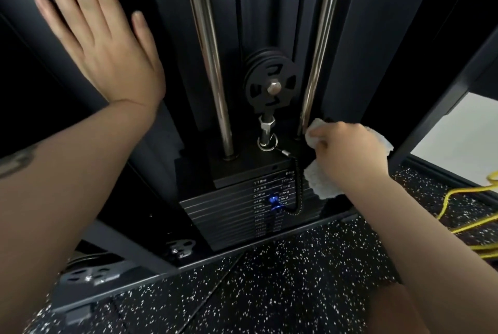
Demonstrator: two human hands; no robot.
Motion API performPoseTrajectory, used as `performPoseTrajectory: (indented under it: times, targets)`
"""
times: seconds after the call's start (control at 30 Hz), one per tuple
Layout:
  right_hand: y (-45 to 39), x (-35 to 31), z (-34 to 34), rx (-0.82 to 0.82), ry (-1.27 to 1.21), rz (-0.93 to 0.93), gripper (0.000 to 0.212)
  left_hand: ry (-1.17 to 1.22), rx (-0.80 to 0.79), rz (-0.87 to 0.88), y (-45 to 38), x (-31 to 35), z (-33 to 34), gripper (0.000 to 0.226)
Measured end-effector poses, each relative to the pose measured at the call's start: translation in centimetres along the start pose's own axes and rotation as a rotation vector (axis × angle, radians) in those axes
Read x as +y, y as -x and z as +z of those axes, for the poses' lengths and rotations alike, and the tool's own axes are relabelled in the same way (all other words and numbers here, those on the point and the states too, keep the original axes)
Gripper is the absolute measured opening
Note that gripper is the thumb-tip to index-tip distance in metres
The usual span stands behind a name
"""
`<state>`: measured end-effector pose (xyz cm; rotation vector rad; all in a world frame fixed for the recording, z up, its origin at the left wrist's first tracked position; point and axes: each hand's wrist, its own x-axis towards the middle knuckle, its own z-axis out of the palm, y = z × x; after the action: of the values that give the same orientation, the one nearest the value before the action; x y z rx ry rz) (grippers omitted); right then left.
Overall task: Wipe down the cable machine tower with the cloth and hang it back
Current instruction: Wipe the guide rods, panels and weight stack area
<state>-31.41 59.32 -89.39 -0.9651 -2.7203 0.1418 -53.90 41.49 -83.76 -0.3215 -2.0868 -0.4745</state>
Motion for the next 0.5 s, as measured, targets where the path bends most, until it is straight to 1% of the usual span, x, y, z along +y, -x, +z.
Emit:
performPoseTrajectory:
  times: [0.1, 0.17, 0.27, 0.37, 0.5]
  targets:
    - [-1.3, -0.2, 0.2, -0.003, -0.082, 0.038, 0.029, 0.009, -0.019, -0.011, 0.0, 0.3, -0.4, 0.063]
    - [-2.1, -0.7, 0.3, 0.028, -0.12, 0.078, 0.026, 0.005, -0.007, -0.002, 0.1, 0.4, -0.6, 0.063]
    - [-1.7, -0.9, 0.6, 0.033, -0.005, 0.058, 0.022, 0.0, 0.023, 0.022, -0.1, 0.5, -0.8, 0.061]
    - [-0.7, -0.5, 0.8, 0.029, 0.049, 0.035, 0.019, -0.043, 0.113, 0.056, 0.2, 0.6, -0.8, 0.058]
    - [-1.5, -1.3, 0.6, 0.039, -0.06, 0.1, 0.019, -0.034, 0.236, 0.086, 0.2, 0.5, -0.2, 0.054]
